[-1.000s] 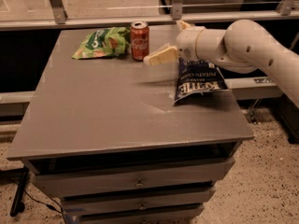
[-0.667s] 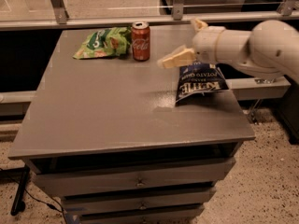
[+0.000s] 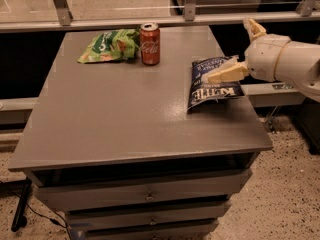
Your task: Move coke can near green rice chip bag
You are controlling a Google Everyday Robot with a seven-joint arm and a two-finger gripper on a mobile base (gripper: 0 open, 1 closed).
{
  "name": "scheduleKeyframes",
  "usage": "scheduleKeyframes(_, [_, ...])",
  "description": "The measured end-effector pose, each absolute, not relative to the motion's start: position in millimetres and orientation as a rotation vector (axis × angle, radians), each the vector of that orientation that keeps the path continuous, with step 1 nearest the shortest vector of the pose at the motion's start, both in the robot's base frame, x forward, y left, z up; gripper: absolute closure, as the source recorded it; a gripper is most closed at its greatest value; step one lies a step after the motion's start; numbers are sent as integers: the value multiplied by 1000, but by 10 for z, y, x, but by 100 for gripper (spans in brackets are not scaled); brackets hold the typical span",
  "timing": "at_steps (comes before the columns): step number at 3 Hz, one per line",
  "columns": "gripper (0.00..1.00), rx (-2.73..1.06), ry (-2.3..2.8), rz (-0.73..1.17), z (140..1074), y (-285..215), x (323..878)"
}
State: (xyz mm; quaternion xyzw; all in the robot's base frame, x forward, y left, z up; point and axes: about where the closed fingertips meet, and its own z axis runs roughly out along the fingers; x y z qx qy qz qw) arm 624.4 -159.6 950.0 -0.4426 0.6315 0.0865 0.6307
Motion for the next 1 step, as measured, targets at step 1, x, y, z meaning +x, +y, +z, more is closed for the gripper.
scheduleKeyframes(1, [0, -1010, 1449, 201, 9499, -1596, 6245])
